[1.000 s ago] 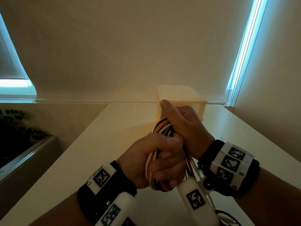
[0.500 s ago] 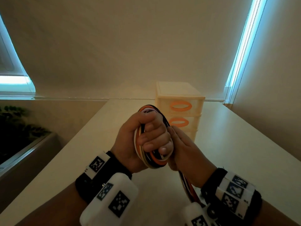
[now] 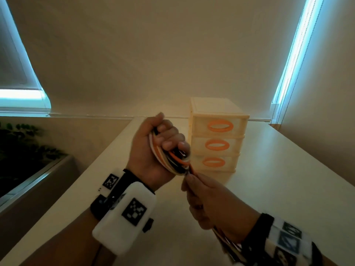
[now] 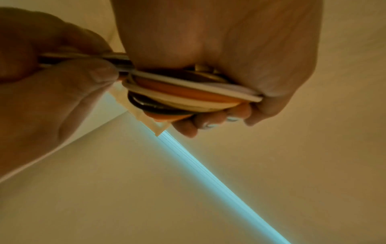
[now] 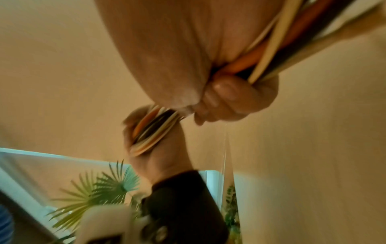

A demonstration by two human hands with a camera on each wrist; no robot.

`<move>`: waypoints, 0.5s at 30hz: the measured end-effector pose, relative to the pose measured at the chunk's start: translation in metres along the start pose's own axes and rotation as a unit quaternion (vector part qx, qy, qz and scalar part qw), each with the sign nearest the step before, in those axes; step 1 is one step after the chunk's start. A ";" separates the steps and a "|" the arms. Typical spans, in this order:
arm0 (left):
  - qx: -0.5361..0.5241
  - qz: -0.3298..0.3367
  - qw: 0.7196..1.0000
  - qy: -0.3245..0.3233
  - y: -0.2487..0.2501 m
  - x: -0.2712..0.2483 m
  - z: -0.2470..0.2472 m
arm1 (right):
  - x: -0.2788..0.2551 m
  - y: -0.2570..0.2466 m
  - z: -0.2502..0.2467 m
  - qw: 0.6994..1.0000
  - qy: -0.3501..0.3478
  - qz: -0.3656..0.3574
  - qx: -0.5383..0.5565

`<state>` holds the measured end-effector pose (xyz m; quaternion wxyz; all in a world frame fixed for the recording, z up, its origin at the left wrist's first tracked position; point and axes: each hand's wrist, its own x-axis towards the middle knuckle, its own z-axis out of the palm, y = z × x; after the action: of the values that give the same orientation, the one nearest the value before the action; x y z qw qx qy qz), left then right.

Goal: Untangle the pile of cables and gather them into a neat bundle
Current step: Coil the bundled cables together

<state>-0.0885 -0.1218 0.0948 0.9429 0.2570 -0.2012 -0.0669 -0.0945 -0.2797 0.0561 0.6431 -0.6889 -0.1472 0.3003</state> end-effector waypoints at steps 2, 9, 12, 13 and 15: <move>0.053 0.013 0.998 0.023 -0.004 -0.001 0.000 | -0.003 -0.002 0.002 0.999 0.012 0.021 -0.027; 0.267 0.113 0.953 0.090 -0.008 -0.002 0.009 | -0.021 -0.012 0.008 0.994 -0.007 0.073 -0.087; 0.384 0.154 0.906 0.087 -0.017 -0.003 0.014 | -0.028 -0.013 0.009 0.993 -0.016 0.084 -0.082; 0.434 0.175 0.880 0.085 -0.020 -0.002 0.016 | -0.030 -0.014 0.009 0.993 -0.018 0.090 -0.079; 0.507 0.198 0.834 0.086 -0.022 -0.003 0.017 | -0.035 -0.016 0.011 0.990 -0.022 0.108 -0.083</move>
<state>-0.0987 -0.1473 0.0959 0.6868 0.6588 -0.1713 0.2551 -0.1253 -0.2898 0.0795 0.5438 -0.7451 -0.1103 0.3701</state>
